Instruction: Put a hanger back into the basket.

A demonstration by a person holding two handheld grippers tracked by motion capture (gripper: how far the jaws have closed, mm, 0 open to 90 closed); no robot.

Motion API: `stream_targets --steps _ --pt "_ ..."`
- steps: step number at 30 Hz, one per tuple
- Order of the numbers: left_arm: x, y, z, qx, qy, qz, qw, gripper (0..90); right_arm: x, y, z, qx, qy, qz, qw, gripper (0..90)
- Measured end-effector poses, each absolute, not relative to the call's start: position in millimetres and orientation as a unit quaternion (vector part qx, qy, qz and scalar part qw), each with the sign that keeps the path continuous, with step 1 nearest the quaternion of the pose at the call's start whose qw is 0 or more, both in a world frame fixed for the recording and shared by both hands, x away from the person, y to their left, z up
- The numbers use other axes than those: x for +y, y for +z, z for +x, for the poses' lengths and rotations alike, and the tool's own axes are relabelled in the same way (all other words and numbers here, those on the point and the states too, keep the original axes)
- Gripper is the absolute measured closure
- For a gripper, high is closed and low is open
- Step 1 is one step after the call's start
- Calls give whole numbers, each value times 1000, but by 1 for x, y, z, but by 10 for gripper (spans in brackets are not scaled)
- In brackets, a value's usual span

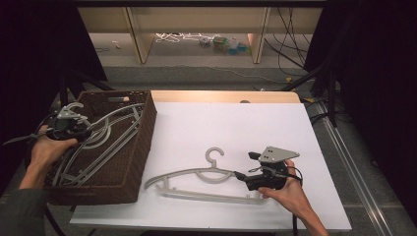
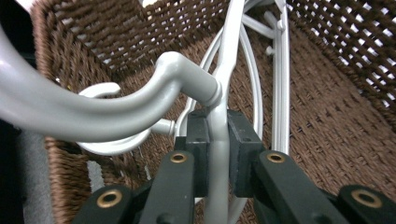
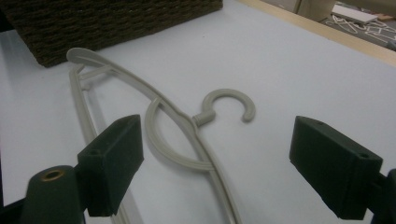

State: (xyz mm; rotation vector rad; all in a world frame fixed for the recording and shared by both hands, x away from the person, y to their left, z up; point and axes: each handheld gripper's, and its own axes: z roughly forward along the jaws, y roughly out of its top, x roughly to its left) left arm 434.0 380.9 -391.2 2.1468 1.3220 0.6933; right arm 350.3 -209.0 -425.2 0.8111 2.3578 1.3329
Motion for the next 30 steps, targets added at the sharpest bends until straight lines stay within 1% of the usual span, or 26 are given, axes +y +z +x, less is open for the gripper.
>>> stream_targets --steps 16,21,24,29,30 --pt "385 -402 439 525 255 776 239 785 -209 -427 351 825 463 285 155 184" --pt "387 -406 440 539 252 770 229 746 -211 -428 352 824 463 286 154 184" --pt "389 -407 440 548 250 766 225 738 -212 -427 352 824 464 286 154 184" --pt "394 -404 438 573 257 744 229 656 -210 -428 352 824 463 285 156 185" --pt "394 -402 437 577 263 737 232 622 -210 -428 352 825 463 284 155 185"
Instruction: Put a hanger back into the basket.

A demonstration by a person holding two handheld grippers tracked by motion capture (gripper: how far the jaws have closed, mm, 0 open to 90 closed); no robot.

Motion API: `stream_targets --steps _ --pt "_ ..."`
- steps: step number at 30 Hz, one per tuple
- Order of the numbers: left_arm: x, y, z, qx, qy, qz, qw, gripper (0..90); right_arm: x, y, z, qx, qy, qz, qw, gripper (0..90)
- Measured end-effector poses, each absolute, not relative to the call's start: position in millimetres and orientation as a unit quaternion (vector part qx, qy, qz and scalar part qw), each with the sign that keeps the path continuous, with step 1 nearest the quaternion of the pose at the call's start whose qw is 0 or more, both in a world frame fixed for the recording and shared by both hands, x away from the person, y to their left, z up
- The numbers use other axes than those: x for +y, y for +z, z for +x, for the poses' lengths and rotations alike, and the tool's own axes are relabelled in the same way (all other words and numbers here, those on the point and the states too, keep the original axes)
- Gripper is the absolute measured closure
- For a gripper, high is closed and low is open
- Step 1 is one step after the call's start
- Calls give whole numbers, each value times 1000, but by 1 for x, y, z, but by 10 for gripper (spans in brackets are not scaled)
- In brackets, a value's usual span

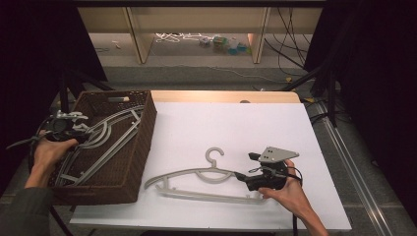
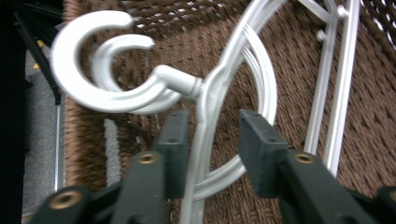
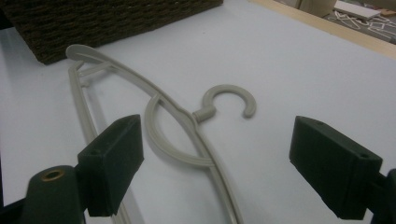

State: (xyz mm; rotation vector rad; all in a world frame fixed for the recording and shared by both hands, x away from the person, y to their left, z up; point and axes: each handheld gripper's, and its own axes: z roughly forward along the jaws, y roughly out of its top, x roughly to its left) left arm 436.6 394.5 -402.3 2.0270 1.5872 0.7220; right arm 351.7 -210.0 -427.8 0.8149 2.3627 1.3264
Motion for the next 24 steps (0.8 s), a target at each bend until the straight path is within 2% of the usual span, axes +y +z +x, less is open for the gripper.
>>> stream_targets --steps 4,6,11,15,24 --pt "392 -392 430 587 283 714 258 571 -211 -428 352 824 463 289 153 183" --pt "389 -385 426 595 290 699 271 490 -211 -428 352 824 462 290 151 184" --pt "377 -364 410 589 298 667 345 397 -210 -429 352 826 460 289 152 183" --pt "364 -356 396 583 282 639 415 372 -210 -429 352 826 460 288 152 183" --pt "307 -353 368 531 272 632 495 297 -208 -430 352 826 460 289 152 179"
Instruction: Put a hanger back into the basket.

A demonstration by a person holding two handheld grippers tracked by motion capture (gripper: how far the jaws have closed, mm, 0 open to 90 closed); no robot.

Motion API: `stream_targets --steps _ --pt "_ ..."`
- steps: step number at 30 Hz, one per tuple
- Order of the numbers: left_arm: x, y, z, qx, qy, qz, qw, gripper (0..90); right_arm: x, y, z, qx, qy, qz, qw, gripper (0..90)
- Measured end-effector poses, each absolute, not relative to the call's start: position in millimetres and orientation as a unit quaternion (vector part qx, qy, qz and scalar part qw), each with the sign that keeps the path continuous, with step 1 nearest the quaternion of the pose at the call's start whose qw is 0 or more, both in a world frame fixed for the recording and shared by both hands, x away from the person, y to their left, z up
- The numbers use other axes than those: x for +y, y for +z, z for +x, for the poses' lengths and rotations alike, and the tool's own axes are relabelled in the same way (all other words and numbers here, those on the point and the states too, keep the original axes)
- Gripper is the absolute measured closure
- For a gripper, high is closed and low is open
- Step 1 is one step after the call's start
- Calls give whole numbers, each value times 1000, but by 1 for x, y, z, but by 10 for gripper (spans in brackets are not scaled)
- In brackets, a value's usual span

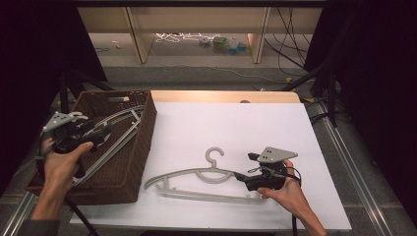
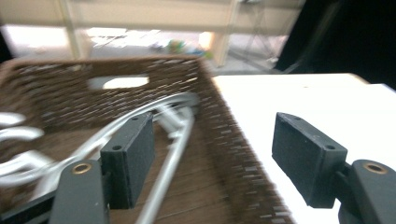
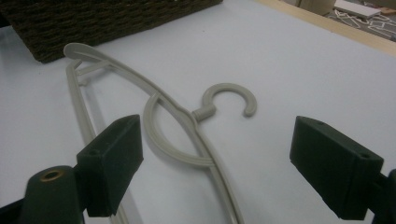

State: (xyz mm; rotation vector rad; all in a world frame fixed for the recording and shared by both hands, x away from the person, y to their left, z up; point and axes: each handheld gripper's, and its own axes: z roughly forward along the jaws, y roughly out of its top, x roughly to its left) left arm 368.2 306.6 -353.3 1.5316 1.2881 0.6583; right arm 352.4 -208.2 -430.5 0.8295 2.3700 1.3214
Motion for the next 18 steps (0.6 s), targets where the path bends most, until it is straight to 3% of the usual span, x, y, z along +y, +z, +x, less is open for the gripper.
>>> stream_targets --steps 11,18 --pt "248 -368 354 463 238 657 546 174 -208 -431 352 825 463 285 155 172" --pt "223 -371 341 428 231 665 567 160 -207 -432 352 824 466 281 159 169"
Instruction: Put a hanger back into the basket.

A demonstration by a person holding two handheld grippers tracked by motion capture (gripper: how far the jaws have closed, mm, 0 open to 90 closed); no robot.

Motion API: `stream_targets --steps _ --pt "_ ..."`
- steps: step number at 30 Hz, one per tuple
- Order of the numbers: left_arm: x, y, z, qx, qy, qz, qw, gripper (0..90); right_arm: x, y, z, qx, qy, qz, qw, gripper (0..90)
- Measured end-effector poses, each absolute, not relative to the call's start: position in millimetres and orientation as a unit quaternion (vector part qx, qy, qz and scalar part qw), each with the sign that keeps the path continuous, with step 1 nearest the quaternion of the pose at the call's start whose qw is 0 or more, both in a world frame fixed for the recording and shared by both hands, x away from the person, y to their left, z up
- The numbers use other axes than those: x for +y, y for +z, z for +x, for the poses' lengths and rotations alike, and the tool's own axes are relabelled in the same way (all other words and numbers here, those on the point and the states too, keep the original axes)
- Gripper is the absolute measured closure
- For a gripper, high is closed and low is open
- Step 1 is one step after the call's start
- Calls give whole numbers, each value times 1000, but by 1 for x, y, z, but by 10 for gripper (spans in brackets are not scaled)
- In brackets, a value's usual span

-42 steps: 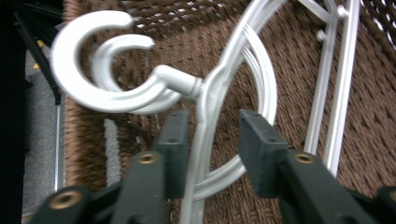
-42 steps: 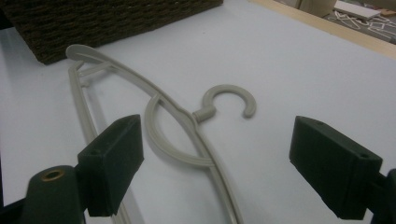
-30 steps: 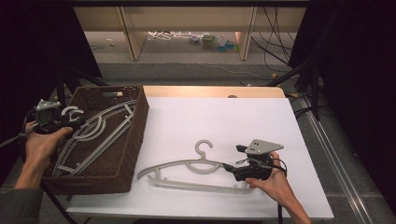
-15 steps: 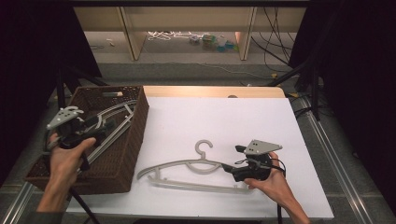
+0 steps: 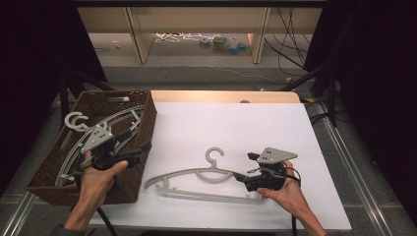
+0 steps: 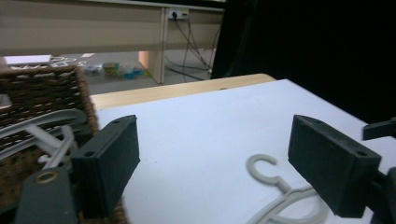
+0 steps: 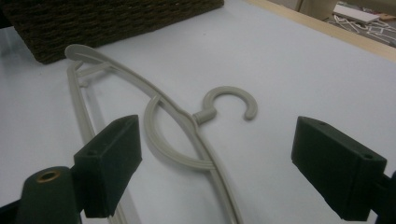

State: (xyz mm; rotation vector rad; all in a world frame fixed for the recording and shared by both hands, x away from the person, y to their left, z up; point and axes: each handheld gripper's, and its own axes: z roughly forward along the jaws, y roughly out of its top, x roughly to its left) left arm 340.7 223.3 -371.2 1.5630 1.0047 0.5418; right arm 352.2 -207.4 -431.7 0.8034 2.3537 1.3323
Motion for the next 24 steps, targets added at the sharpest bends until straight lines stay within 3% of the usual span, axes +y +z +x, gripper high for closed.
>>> stream_targets --steps 9,24 --pt "197 -382 319 382 229 681 581 186 -207 -430 352 821 470 283 157 169" --pt "194 -406 305 374 226 674 595 176 -209 -430 351 807 485 296 163 167"
